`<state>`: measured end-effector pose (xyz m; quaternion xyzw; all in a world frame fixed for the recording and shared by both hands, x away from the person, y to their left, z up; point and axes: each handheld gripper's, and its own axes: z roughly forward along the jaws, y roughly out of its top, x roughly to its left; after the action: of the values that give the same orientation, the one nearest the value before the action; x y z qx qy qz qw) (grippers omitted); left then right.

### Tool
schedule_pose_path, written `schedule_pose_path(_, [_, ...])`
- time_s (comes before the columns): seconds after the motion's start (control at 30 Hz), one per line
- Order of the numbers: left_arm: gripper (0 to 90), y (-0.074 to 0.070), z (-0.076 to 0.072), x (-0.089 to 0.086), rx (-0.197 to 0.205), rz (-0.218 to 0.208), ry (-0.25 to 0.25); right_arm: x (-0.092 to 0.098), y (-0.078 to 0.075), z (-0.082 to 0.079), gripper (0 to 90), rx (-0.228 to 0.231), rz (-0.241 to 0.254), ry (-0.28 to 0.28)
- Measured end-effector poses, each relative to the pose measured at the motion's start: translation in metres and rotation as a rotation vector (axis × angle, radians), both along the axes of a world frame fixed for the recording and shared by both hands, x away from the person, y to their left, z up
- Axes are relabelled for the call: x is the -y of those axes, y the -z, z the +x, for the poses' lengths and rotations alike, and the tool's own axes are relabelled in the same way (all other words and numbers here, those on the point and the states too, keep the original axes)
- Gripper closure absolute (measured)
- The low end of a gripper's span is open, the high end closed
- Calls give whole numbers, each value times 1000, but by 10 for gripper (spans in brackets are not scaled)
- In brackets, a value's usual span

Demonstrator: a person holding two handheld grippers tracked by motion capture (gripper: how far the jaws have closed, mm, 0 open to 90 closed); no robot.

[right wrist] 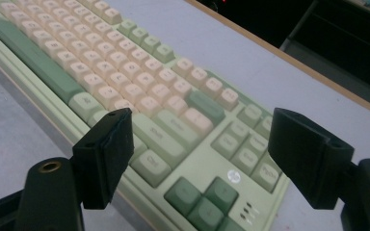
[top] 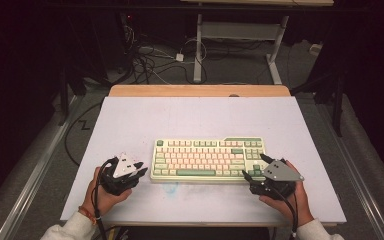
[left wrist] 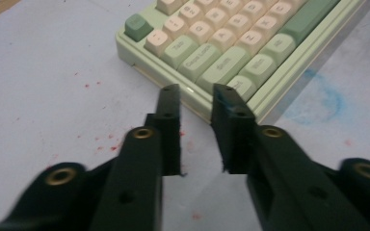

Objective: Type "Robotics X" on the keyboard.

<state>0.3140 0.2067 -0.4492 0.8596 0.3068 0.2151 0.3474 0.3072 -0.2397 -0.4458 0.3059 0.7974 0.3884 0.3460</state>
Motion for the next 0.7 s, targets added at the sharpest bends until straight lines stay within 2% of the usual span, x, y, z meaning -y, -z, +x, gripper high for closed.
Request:
schedule_pose_path(0.13, [872, -5, -1, 1, -1, -4, 33, 10, 1, -6, 246, -8, 14, 33])
schedule_pose_path(0.3, [876, -10, 1, 6, 4, 1, 55, 17, 4, -11, 244, -15, 10, 43])
schedule_pose_path(0.53, [876, -16, 9, 20, -1, 2, 90, 17, 7, -10, 244, -23, 1, 44])
schedule_pose_path(0.7, [876, -18, 16, 31, -20, 1, 117, 16, 8, -10, 243, -24, -1, 40])
